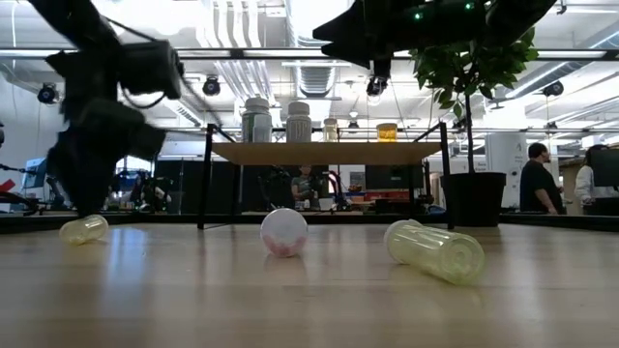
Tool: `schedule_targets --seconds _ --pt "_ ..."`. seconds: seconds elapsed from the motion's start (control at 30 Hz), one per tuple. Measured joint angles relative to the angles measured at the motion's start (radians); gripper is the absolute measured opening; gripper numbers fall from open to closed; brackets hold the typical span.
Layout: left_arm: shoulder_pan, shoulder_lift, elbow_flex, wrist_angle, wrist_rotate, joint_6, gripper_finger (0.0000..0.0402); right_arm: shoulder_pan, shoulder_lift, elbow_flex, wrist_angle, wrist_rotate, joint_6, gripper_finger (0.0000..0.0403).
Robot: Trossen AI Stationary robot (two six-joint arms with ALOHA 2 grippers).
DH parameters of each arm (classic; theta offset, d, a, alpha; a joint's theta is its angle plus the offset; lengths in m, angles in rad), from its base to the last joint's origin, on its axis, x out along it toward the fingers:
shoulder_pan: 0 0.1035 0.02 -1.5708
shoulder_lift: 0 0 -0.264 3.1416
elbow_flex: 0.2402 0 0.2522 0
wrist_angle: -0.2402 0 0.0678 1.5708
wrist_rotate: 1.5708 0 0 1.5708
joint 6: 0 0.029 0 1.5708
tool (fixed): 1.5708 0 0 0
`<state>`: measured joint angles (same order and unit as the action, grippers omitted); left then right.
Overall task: Pick and place medicine bottles onto shelf by color
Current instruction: Put the yellow pill bottle on the shelf
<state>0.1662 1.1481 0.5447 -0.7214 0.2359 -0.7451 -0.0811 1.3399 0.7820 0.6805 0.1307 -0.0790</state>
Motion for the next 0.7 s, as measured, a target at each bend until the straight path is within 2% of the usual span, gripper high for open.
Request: schedule_targets --seconds 0.2,0.4,0.7 --pt "-0.025 -0.014 -0.044 0.046 0.008 -0.197 0.0201 0.0 0.0 0.0 -0.018 0.0 -0.004 0.0237" --pt "-0.038 -0.043 -0.047 0.13 -0.002 -0.303 0.0201 -0.001 0.0 -0.001 -0.027 0.0 -0.014 0.0237" --pt "-0.094 -0.028 -0.048 0.146 -0.023 -0.478 0.0201 -0.001 0.0 -0.001 -0.05 0.0 -0.036 0.0237"
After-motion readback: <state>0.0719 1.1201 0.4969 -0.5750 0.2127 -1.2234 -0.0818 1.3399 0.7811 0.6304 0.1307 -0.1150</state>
